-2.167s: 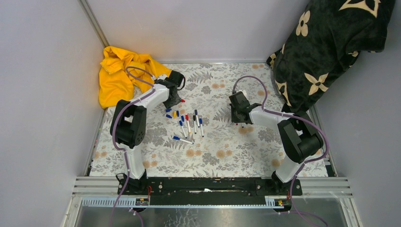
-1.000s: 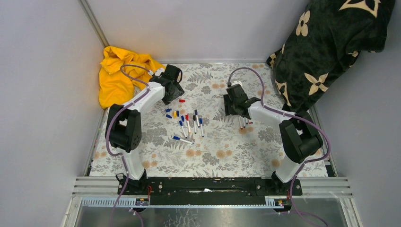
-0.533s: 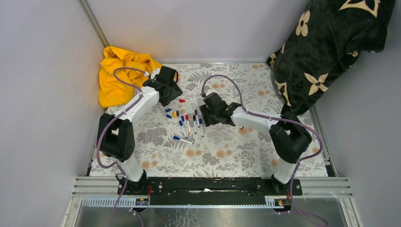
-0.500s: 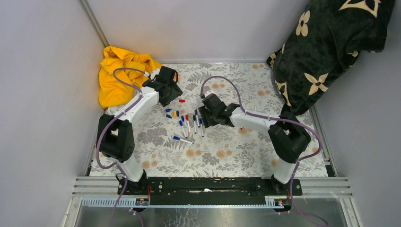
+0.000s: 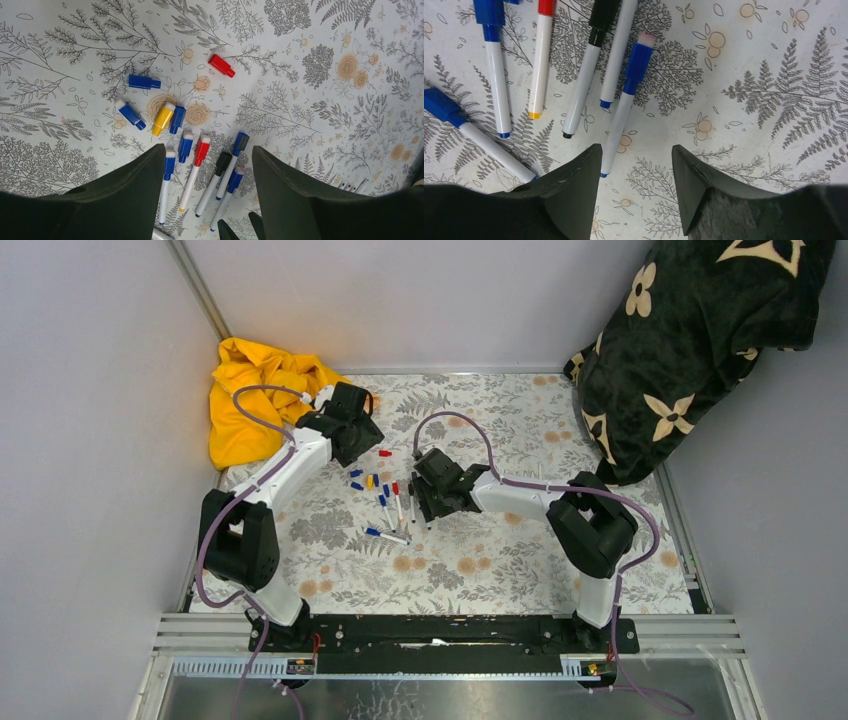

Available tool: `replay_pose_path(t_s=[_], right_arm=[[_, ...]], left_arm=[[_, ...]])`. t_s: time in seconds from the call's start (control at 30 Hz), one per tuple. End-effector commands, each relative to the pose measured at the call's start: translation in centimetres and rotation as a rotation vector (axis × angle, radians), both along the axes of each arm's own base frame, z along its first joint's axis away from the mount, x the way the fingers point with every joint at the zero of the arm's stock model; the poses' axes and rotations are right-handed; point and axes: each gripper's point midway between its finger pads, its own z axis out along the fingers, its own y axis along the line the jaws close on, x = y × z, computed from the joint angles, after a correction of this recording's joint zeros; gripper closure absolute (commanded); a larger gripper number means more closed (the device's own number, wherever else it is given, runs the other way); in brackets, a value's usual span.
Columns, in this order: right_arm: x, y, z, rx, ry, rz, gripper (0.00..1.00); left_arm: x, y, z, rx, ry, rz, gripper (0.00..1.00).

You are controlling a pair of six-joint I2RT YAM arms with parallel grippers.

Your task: Open the pen caps

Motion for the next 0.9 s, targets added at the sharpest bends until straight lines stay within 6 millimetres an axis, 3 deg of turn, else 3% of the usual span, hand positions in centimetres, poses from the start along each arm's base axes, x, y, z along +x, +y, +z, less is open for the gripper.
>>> replay_pose_path(t_s=[0.0, 0.6, 0.73, 0.87], right_arm=[[0.5, 1.5, 1.0, 0.025, -0.022, -0.007, 0.40], [0.3, 0.5, -1.5, -0.039, 0.004, -0.041, 0.41], [0.3, 0.4, -1.8, -0.051, 0.007, -0.041, 0.48], [-0.2, 0.2, -2.4, -0.079, 0.019, -0.030, 0.61]], left_arm=[[0.3, -0.1, 0.9, -0.005, -0.041, -0.010, 0.29], [0.9, -0.2, 0.1, 0.004, -0.039, -0.015, 0.29], [1.0, 0.0, -0.1, 0.004, -0.037, -0.013, 0.29], [0.9, 0.3, -0.4, 0.003, -0.031, -0.009, 0.29]])
